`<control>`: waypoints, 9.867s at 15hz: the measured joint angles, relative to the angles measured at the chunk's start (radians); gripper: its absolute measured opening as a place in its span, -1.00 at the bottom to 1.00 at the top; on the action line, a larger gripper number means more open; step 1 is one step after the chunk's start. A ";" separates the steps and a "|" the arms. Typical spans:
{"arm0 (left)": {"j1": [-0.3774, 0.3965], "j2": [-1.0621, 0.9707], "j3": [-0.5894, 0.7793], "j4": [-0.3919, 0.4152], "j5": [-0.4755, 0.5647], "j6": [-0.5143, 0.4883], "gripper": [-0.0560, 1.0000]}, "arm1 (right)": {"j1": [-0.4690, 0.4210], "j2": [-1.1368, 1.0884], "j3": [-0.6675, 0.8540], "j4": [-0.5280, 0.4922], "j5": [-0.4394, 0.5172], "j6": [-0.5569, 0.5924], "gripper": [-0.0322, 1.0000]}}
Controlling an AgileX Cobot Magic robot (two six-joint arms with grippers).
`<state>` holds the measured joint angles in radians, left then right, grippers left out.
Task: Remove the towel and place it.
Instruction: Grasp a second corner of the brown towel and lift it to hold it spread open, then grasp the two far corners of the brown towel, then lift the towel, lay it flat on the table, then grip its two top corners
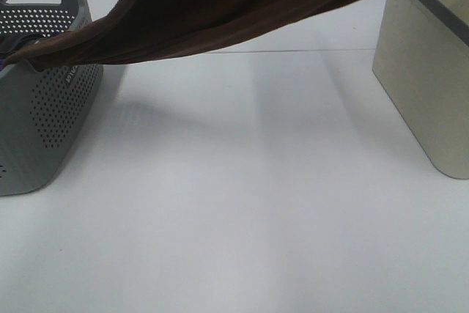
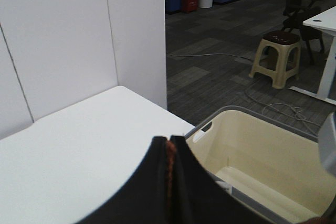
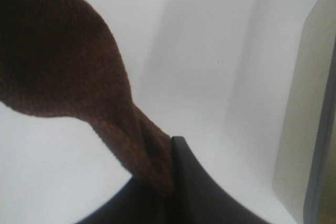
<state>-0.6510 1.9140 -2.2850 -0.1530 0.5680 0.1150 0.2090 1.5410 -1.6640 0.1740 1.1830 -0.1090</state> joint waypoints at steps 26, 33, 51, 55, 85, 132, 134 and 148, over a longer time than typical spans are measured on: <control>0.313 0.245 -0.053 0.477 -0.422 -0.441 -0.89 | 0.010 0.339 -0.329 -0.183 -0.869 -0.038 -0.94; 0.317 0.246 -0.188 0.504 -0.581 -0.401 -0.89 | 0.015 0.263 -0.357 -0.199 -0.979 -0.108 -0.94; 0.216 0.306 -0.160 0.305 0.638 -0.313 -0.89 | 0.009 0.330 -0.178 -0.076 0.001 -0.108 -0.94; 0.169 0.181 0.063 0.326 0.640 -0.313 -0.89 | 0.002 0.299 -0.112 -0.046 0.028 -0.092 -0.94; -0.360 -0.400 1.268 0.101 0.638 -0.735 0.15 | 0.002 -0.491 1.023 0.180 0.034 -0.082 -0.32; 0.218 0.111 0.709 0.133 0.146 -0.419 0.45 | 0.002 0.949 -0.459 -0.174 -0.278 0.050 -0.12; 0.218 0.111 0.709 0.133 0.148 -0.419 0.45 | 0.002 0.978 -0.465 -0.174 -0.306 0.050 -0.11; 0.218 0.111 0.709 0.133 0.156 -0.419 0.45 | 0.003 1.020 -0.477 -0.174 -0.325 0.048 -0.94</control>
<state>-0.4330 2.0250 -1.5760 -0.0200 0.7240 -0.3040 0.2120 2.5610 -2.1410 0.0000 0.8580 -0.0610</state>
